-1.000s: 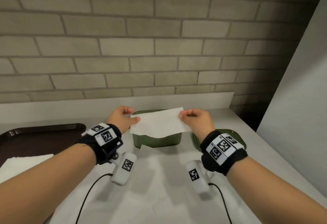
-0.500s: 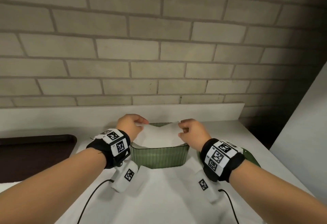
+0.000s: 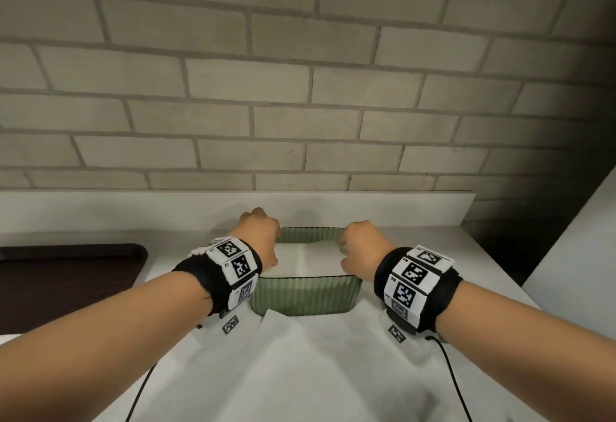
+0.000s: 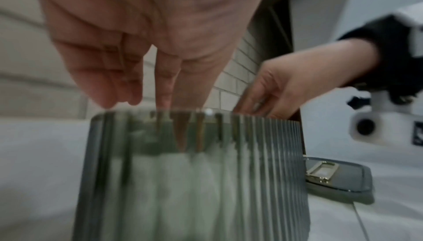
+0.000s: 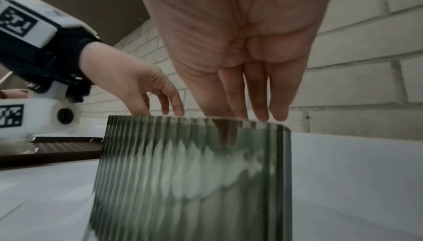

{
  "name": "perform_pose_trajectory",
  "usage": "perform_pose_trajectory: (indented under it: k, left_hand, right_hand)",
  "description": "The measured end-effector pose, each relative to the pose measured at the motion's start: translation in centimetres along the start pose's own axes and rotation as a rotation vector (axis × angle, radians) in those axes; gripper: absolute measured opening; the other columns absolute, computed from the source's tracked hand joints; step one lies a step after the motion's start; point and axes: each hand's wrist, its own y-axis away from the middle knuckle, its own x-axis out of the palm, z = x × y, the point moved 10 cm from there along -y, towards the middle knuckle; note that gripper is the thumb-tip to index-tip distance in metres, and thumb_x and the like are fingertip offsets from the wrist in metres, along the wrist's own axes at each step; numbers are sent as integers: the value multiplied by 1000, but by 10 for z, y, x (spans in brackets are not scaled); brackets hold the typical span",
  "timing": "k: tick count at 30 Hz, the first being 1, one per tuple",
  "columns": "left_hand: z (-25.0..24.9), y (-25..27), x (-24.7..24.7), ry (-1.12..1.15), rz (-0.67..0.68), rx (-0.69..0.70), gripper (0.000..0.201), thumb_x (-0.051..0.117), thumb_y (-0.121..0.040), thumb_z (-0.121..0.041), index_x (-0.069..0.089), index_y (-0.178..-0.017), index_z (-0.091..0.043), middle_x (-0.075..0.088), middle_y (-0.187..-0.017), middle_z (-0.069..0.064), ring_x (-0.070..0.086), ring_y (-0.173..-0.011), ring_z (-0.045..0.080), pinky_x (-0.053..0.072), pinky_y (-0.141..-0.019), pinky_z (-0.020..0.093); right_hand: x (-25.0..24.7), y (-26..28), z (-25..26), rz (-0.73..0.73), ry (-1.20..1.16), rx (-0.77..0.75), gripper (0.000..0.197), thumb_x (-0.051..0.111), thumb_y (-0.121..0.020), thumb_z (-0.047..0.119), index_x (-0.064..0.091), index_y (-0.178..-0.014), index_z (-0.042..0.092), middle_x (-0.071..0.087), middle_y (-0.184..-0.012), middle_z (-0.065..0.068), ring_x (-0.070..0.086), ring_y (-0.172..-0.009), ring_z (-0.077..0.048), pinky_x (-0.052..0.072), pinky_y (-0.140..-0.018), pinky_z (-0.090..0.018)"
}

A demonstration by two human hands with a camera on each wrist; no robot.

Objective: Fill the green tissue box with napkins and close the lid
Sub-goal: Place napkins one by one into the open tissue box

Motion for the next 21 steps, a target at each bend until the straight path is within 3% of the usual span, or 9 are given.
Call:
perform_pose_trajectory:
  k: [1, 3, 8, 11, 14, 16, 18, 19, 21]
  left_hand:
    - [-3, -1, -1, -28, 5, 8, 53, 72, -78, -28, 55, -127, -17, 45, -128, 9, 47, -116, 27, 45, -95, 31]
    - [-11, -4, 3, -33, 70, 39, 58, 75, -76, -32, 54, -128, -16, 51, -127, 8, 52, -114, 26, 46, -93, 31]
    - [-28, -11, 35, -67, 356, 87, 58, 73, -79, -31, 55, -130, -14, 58, -128, 4, 55, -116, 21, 44, -89, 25]
    - [-24, -20, 46, -124, 402, 70, 19, 65, -80, -20, 59, -97, -23, 53, -104, 6, 53, -92, 23, 42, -78, 26]
    - [-11, -34, 59, -174, 408, 48, 30, 58, -70, -14, 34, -61, -29, 44, -84, -3, 41, -66, 17, 34, -57, 21]
    - [-12, -37, 64, -166, 401, 50, 38, 56, -72, -9, 25, -58, -28, 43, -83, -1, 37, -57, 13, 31, -52, 20]
    - [-18, -31, 65, -181, 428, 54, 36, 58, -78, -7, 31, -63, -26, 43, -92, 0, 45, -70, 15, 39, -62, 24]
    - [-18, -28, 67, -196, 455, 52, 30, 59, -79, -6, 37, -69, -24, 44, -94, 0, 47, -74, 16, 40, -68, 25]
    - [-19, -28, 65, -152, 444, 43, 25, 59, -75, -5, 42, -74, -22, 46, -92, 1, 44, -60, 14, 40, -67, 24]
  right_hand:
    - [-1, -2, 2, 2, 3, -3, 11, 53, -84, 3, 64, -86, 4, 61, -96, -9, 58, -94, -26, 47, -74, -26]
    - [-3, -8, 8, 22, 0, -35, 30, 59, -85, 7, 64, -114, 3, 63, -116, -11, 59, -106, -25, 50, -84, -27]
    - [28, -25, 22, 286, 79, -58, 55, 68, -82, 19, 51, -134, 8, 53, -135, -8, 53, -121, -23, 46, -100, -31]
    - [51, -43, 18, 343, 237, -18, 51, 65, -81, 23, 55, -130, 17, 55, -132, -5, 57, -115, -25, 50, -96, -38]
    - [105, -97, -12, 400, 325, -36, 27, 69, -74, 32, 65, -101, 35, 63, -116, 3, 62, -96, -25, 54, -84, -42]
    - [154, -139, -43, 521, 365, 25, 23, 72, -60, 35, 63, -80, 30, 67, -99, 6, 64, -79, -24, 56, -74, -44]
    - [174, -160, -51, 515, 303, 9, 23, 71, -60, 30, 61, -77, 20, 65, -87, 0, 63, -74, -25, 56, -75, -42]
    - [148, -139, -37, 472, 303, 6, 19, 71, -64, 27, 57, -71, 16, 64, -82, -4, 62, -71, -25, 55, -76, -39]
    - [81, -69, 3, 430, 217, -4, 24, 65, -78, 19, 48, -62, 13, 54, -71, -8, 52, -61, -20, 49, -75, -29]
